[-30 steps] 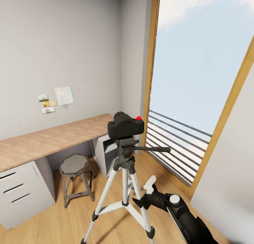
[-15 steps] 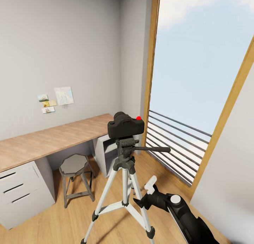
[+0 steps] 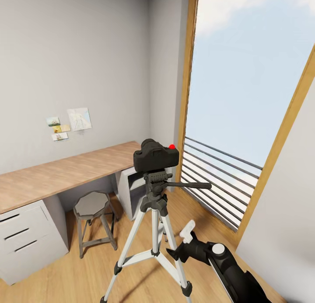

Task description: Attach the digital camera to the camera tripod in the bedroom.

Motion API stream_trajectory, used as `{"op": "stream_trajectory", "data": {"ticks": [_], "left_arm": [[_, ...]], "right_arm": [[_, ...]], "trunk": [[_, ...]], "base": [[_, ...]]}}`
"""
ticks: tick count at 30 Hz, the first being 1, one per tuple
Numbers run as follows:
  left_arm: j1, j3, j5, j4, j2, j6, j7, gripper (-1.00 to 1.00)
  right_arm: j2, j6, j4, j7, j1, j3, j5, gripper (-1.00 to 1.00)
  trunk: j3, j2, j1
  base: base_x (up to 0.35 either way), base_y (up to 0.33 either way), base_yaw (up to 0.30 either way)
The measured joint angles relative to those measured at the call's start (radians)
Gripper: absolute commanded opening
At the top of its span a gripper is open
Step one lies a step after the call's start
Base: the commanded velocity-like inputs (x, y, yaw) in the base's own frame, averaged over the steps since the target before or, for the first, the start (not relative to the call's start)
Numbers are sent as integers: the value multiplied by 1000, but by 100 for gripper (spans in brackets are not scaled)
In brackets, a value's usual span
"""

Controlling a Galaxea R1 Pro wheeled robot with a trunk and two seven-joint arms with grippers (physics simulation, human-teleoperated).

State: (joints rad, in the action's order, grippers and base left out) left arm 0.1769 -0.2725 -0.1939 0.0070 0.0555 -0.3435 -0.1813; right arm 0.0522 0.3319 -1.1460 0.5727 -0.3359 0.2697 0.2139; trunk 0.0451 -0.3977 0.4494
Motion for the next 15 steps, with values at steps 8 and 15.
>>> {"op": "stream_trajectory", "data": {"ticks": [8,15], "left_arm": [[0,0,0,0,1,0,0,100],[0,0,0,0,1,0,0,100]], "right_arm": [[5,1,44,-1,1,-4,-1,100],[8,2,71,-2,1,-7,-1,100]], "trunk": [[0,0,0],[0,0,0]], "base": [[0,0,0],[0,0,0]]}}
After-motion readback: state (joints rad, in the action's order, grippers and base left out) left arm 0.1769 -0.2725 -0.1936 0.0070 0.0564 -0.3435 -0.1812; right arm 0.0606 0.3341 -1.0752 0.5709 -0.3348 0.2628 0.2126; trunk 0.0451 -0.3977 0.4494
